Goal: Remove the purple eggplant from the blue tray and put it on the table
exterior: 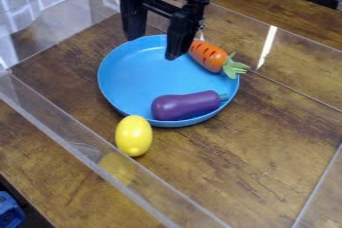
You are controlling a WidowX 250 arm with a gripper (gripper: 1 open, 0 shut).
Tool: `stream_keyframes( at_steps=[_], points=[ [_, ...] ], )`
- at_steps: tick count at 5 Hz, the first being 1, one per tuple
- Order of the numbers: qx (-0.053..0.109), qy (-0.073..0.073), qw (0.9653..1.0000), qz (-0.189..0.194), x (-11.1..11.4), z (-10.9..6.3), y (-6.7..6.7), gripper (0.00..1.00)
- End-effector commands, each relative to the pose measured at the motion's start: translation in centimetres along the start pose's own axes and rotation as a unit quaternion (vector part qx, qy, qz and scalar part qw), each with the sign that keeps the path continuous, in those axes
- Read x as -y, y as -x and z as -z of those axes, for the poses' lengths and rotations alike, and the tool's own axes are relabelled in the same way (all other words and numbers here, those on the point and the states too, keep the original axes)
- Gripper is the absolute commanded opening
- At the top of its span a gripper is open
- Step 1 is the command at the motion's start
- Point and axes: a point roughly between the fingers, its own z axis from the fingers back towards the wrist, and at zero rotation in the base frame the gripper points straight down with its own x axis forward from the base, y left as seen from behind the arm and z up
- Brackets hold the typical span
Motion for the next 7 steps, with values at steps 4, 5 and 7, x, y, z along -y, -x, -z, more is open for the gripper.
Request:
stream_keyframes(
  at_steps=[4,5,7],
  points=[
    [0.047,-0.001,0.9989,-0.008,0.1,-1.3,-1.6,1.0],
    [0.045,0.001,0.999,-0.004,0.4,-0.5,-1.8,1.0],
    [0.05,0.006,0.9987,0.01,1.5,2.6,-2.8,1.0]
  ],
)
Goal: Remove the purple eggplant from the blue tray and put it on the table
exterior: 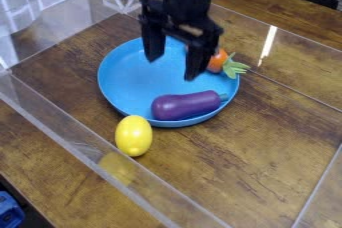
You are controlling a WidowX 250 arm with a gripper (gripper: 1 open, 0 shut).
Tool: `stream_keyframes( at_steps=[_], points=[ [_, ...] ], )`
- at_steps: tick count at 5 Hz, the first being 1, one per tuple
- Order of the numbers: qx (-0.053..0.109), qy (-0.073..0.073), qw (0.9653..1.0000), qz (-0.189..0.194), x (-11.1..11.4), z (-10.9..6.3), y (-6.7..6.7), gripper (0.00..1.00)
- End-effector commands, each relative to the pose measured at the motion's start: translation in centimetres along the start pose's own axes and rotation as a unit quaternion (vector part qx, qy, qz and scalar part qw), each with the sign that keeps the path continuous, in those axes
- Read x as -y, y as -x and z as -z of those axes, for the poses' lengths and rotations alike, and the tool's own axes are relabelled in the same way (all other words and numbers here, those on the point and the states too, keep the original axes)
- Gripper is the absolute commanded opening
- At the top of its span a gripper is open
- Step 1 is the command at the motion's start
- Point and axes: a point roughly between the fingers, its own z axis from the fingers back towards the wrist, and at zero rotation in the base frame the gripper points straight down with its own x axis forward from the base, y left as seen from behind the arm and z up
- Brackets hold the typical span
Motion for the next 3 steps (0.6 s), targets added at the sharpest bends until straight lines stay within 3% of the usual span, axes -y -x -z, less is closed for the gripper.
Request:
stream_keyframes(
  at_steps=[1,3],
  points=[
    [0.024,-0.001,0.9997,0.011,0.7,0.6,-0.5,1.0],
    [0.023,-0.004,0.9996,0.014,1.1,3.7,-0.5,1.0]
  ],
)
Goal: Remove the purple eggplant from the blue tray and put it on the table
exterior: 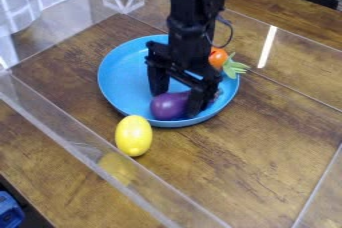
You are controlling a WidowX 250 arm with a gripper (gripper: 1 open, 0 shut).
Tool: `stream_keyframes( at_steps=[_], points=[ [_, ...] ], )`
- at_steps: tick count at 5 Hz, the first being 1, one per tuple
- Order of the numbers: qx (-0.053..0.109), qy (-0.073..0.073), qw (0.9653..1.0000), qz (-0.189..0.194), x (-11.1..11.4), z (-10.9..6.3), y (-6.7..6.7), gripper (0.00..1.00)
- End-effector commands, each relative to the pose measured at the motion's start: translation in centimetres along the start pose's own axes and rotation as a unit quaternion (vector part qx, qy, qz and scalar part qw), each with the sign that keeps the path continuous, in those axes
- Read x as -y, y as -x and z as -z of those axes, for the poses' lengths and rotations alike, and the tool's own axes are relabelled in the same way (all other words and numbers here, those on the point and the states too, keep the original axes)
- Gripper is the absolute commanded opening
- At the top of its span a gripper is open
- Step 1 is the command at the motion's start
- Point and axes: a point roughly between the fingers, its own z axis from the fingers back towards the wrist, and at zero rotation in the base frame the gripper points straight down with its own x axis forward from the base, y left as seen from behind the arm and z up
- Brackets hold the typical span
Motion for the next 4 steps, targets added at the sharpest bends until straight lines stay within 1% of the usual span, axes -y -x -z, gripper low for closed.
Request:
stream_keyframes(
  at_steps=[1,3,4],
  points=[
    [0.017,-0.001,0.9998,0.01,0.3,-0.2,-0.5,0.0],
    [0.042,-0.02,0.9989,-0.01,0.8,-4.4,-1.3,0.0],
    [0.065,-0.028,0.9972,-0.024,1.3,-7.0,-1.9,0.0]
  ],
)
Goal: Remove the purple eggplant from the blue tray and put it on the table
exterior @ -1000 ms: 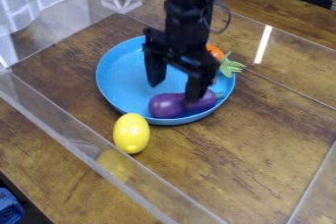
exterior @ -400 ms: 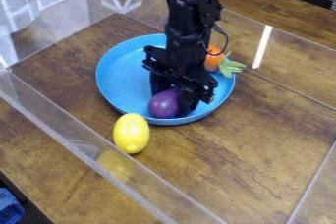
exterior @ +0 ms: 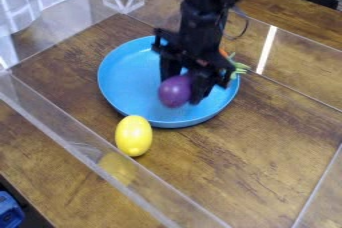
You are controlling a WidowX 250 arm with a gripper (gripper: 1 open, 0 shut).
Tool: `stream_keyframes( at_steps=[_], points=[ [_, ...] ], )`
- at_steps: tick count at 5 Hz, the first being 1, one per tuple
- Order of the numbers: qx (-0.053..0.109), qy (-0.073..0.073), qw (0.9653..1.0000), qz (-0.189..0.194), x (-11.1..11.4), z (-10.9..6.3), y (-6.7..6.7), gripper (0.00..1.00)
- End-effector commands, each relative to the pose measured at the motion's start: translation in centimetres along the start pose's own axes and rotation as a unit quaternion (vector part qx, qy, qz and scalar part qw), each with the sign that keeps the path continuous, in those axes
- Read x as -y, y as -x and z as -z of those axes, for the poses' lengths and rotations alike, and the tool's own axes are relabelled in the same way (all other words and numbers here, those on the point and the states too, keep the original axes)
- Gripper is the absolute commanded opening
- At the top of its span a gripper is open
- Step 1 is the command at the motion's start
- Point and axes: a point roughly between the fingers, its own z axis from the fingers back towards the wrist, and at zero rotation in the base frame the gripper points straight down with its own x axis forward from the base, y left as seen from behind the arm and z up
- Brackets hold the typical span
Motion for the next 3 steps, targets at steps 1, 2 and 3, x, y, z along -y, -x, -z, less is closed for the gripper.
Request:
stream_keyframes(
  at_steps=[1,2,3],
  points=[
    [0.073,-0.004,0.9973,-0.005,0.6,-6.3,-2.2,0.0],
    [0.08,0.002,0.9968,0.007,2.8,-6.9,-2.6,0.0],
    [0.079,0.006,0.9969,0.003,5.3,-6.7,-2.8,0.0]
  ],
)
